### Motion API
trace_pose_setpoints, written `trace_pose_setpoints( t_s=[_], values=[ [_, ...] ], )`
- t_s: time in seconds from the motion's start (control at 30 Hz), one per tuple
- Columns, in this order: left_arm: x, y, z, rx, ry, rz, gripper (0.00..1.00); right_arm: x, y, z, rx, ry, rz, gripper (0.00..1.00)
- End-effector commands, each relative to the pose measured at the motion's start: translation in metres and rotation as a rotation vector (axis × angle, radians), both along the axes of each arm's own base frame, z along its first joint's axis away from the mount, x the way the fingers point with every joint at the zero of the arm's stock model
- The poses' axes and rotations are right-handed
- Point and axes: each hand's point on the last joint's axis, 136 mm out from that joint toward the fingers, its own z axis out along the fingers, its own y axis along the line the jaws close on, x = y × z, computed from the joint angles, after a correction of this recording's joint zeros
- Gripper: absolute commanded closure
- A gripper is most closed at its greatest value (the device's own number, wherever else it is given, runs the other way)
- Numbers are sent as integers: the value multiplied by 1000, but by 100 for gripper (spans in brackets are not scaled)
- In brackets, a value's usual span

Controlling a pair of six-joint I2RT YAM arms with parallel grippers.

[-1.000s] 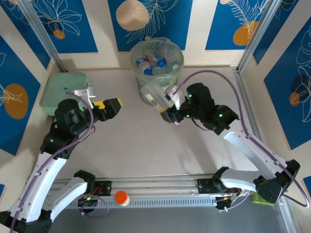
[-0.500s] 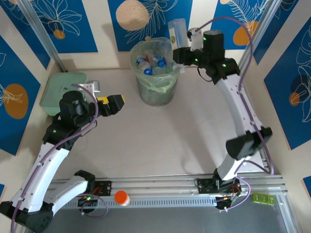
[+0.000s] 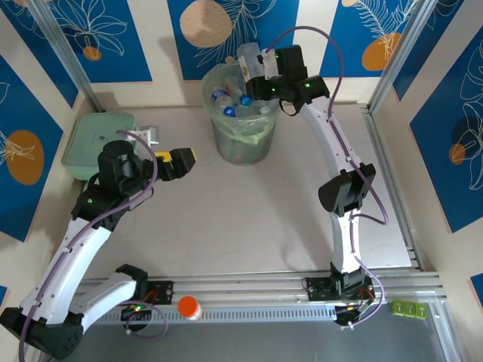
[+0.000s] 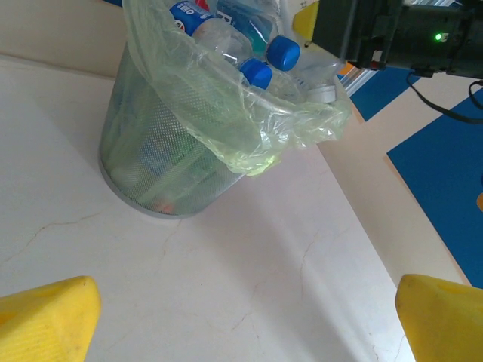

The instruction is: Put the plastic bottles in the bin

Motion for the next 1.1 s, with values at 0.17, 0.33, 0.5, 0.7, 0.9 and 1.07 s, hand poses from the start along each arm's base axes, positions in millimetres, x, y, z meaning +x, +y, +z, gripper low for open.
trace_pose_setpoints(
  t_s=[0.17, 0.33, 0.5, 0.7, 0.9, 1.07],
  values=[
    [7, 14, 3, 53, -36, 71, 1, -7, 9, -13, -85, 8, 41, 30],
    [10, 19, 1, 73, -37, 101, 1, -12, 1, 16, -68, -50, 23, 15],
    [12, 22, 0, 84, -44, 117, 1, -17, -2, 41, -6, -83, 29, 14],
    [13, 25, 0, 102, -55, 132, 1, -16, 9, 66, 73, -142, 65, 14],
    [15, 26, 3, 94, -71, 139, 0, 7, 11, 53, 107, -121, 36, 48],
    [16, 26, 4, 90, -77, 143, 0, 23, 18, 18, 88, -57, 23, 58]
  ],
)
